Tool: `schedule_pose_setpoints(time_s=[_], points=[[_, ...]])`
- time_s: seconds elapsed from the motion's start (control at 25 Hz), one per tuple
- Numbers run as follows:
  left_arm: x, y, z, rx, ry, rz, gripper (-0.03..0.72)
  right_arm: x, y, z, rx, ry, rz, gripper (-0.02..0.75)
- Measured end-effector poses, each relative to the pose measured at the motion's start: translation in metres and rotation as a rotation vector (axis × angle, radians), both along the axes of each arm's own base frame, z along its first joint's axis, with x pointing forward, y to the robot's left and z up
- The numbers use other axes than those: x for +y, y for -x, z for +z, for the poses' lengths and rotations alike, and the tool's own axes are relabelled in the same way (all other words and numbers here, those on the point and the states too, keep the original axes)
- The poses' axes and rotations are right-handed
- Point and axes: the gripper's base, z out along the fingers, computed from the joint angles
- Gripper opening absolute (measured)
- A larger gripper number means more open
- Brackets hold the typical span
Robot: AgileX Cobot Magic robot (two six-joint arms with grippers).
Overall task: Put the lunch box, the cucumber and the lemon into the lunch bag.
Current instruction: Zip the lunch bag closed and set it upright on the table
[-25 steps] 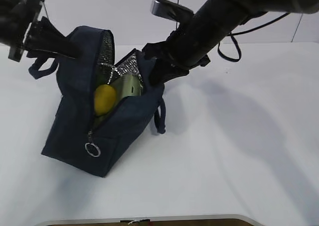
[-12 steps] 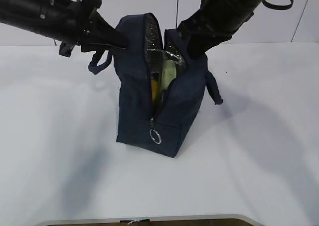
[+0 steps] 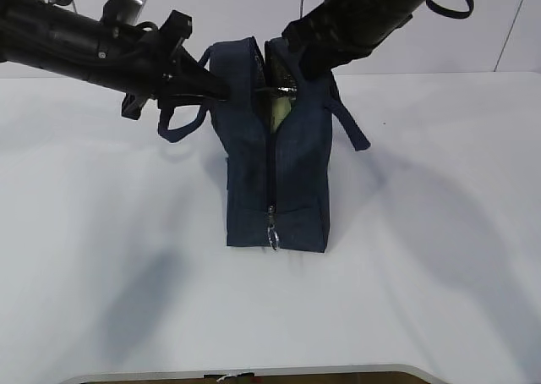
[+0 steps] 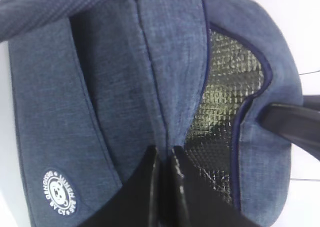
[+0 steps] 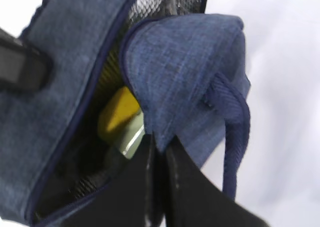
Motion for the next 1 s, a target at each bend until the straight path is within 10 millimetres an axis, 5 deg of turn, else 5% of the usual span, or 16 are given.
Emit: schedule_pose_setpoints(time_s=[0.4, 0.64, 0.8, 1.0], points=[[0.000, 0.001, 0.000, -0.006, 0.000, -0.015, 0.008, 0.009, -0.009, -0.014, 0.028, -0.089, -0.024, 0.037], [-0.001, 0.002, 0.000, -0.012, 0.000, -0.027, 0.038, 0.011, -0.011, -0.012, 0.008, -0.112, -0.034, 0.265], [-0.001, 0.002, 0.000, -0.017, -0.002, -0.031, 0.139, 0.012, -0.011, -0.012, 0.011, -0.131, -0.038, 0.401], [-0.001, 0.002, 0.000, -0.019, 0.000, -0.038, 0.295, 0.013, -0.012, -0.002, -0.004, -0.145, -0.032, 0.440]])
